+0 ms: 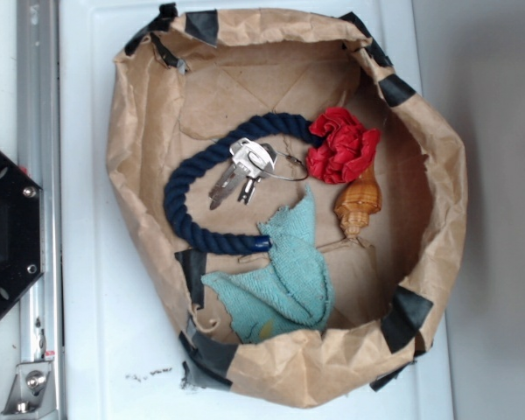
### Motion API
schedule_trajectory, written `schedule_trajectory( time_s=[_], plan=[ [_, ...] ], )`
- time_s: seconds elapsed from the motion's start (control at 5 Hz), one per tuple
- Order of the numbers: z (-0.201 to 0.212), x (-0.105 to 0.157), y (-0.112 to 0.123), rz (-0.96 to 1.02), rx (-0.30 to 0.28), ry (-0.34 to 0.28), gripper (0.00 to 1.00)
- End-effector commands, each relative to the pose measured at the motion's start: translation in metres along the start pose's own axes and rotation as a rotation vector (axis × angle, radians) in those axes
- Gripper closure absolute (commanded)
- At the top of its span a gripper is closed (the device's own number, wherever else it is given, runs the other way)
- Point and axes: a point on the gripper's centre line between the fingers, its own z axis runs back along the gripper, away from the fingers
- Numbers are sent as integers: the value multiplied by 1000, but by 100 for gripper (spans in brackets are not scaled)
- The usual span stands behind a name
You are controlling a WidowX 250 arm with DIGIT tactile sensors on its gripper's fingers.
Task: Grab the silver keys.
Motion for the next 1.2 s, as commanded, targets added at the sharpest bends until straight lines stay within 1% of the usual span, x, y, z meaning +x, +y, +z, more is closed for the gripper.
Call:
schedule_trajectory(
  time_s=[0.0, 0.2, 0.4, 0.6, 0.8, 1.0],
  plan=[
    [0, 0, 0, 0, 0, 0, 0],
    [-2, 50, -12, 7, 27, -65, 0],
    [-11, 98, -30, -10, 37, -124, 0],
    [-34, 131, -30, -62, 50, -128, 0],
    [-58, 134, -12, -280, -23, -144, 0],
    [-81, 148, 22, -316, 43, -158, 0]
  ],
)
